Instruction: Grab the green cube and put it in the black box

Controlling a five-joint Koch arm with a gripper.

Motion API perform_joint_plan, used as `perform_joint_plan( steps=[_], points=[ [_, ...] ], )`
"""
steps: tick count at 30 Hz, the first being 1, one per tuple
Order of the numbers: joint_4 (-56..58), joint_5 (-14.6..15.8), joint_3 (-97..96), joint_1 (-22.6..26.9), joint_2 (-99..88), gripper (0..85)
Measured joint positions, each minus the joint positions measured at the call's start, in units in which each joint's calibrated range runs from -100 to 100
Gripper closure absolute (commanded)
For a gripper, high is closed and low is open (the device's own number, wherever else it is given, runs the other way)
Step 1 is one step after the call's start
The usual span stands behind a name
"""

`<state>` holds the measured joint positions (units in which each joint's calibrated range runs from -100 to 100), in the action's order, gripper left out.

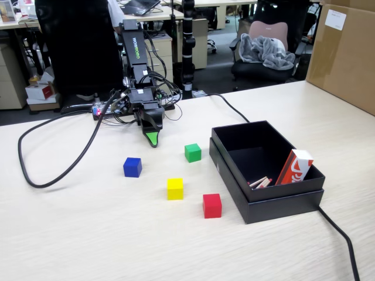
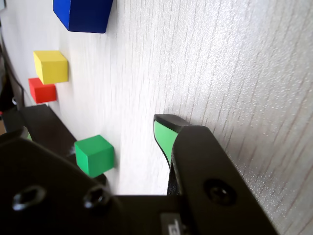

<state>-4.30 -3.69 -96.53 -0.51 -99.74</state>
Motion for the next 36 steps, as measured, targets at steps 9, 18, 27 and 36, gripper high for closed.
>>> perform_joint_plan(
  steps=[9, 18, 27, 36],
  points=[
    [0.0, 0.0, 0.0, 0.0, 0.0, 36.3],
    [0.1, 0.0, 0.0, 0.0, 0.0, 36.4],
    [18.0, 5.3, 12.0, 1.9, 0.9, 36.6],
    [38.6, 10.2, 36.5, 4.4, 10.1, 37.8]
  ],
)
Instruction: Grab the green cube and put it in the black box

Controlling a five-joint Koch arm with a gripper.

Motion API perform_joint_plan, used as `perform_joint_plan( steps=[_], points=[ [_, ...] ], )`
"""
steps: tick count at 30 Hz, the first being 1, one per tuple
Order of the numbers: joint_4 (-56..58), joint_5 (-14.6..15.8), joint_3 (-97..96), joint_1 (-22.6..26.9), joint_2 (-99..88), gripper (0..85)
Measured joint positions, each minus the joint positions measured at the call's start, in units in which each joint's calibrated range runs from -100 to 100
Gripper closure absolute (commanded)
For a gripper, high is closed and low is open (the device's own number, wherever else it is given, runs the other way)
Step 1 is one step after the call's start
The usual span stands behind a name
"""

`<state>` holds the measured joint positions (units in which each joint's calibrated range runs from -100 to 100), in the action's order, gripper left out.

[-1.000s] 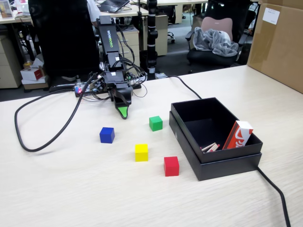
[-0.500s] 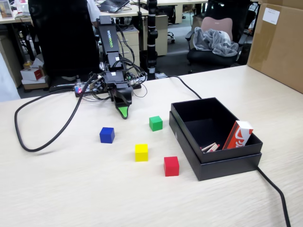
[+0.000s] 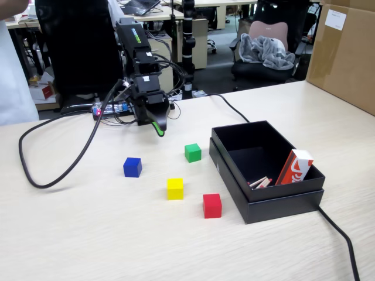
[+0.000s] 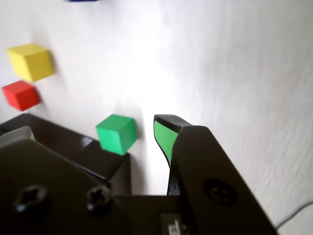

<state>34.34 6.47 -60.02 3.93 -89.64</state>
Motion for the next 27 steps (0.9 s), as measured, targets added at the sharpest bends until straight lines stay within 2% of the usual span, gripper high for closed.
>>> perform_joint_plan(
  steps=[1, 4, 10, 27],
  points=[
    [3.5, 1.2, 5.9, 1.1, 5.3, 37.6],
    [6.6, 2.1, 12.9, 2.9, 11.7, 37.1],
    [16.4, 2.8, 29.3, 5.1, 32.9, 36.8],
    [19.0, 2.5, 36.8, 4.9, 60.5, 37.8]
  ],
)
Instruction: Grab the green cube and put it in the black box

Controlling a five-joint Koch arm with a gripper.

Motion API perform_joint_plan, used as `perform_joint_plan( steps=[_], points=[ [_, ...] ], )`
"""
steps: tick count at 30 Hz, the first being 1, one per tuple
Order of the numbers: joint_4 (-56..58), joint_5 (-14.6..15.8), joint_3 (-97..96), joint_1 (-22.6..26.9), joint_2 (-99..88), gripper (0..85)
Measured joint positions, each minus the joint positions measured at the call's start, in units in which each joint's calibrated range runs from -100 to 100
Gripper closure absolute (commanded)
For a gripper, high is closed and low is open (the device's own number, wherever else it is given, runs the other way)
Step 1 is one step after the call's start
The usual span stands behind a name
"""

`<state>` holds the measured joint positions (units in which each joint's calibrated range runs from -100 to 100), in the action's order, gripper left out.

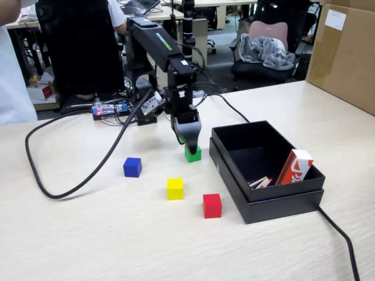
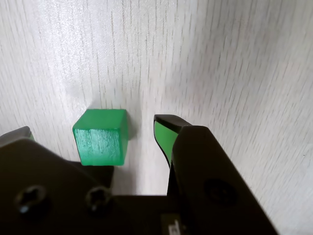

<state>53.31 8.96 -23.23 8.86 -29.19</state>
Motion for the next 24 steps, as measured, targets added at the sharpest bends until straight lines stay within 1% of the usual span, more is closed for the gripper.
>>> perform_joint_plan(
  steps=[9, 18, 22, 24],
  points=[
    [0.0, 0.0, 3.7, 0.0, 6.6, 38.3],
    [0.0, 0.0, 5.9, 0.1, 12.3, 43.8],
    [0.4, 0.1, 6.9, 0.2, 14.4, 50.9],
    [0.6, 0.1, 7.3, 0.2, 15.0, 56.4]
  ],
)
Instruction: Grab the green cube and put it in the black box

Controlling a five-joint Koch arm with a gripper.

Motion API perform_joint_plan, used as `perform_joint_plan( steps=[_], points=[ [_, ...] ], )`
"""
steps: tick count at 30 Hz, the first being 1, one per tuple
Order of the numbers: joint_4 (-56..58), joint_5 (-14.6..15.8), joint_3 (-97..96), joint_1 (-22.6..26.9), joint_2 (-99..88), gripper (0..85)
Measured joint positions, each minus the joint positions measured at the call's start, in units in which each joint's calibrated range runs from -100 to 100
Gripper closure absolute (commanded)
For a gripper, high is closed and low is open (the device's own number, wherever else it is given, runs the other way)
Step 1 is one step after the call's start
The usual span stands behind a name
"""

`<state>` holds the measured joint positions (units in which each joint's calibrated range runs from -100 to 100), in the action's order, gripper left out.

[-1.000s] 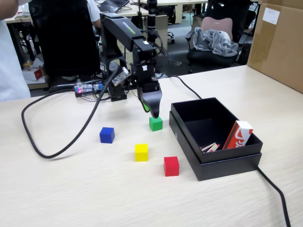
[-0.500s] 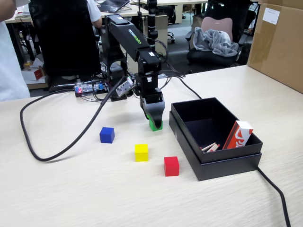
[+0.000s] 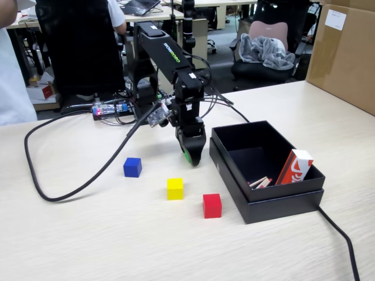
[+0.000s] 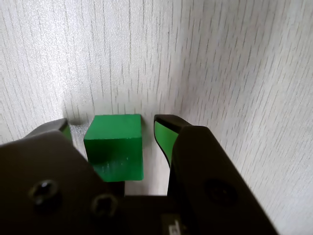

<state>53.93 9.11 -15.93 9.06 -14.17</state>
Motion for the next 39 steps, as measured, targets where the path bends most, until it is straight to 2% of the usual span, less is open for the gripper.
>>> perform_joint_plan(
  steps=[4, 10, 14, 18, 22, 27, 28, 30, 33, 39],
  points=[
    [-0.1, 0.2, 1.7, 0.0, 1.3, 70.5],
    [-0.6, 0.8, 1.9, 0.0, 1.2, 71.7],
    [-0.4, 0.7, 1.6, 0.0, -2.8, 84.5],
    [0.9, -0.2, 2.4, -0.3, -13.3, 84.6],
    [7.2, -1.7, 13.9, 0.5, -21.6, 84.6],
    [8.0, -4.4, 26.0, 2.7, -22.4, 84.7],
    [7.9, -6.3, 33.8, 4.2, -21.5, 84.7],
    [7.6, -7.5, 36.9, 5.0, -20.8, 84.7],
    [5.4, -11.0, 38.3, 6.6, -12.3, 84.7],
    [5.0, -11.2, 43.5, 7.3, 4.1, 84.6]
  ],
)
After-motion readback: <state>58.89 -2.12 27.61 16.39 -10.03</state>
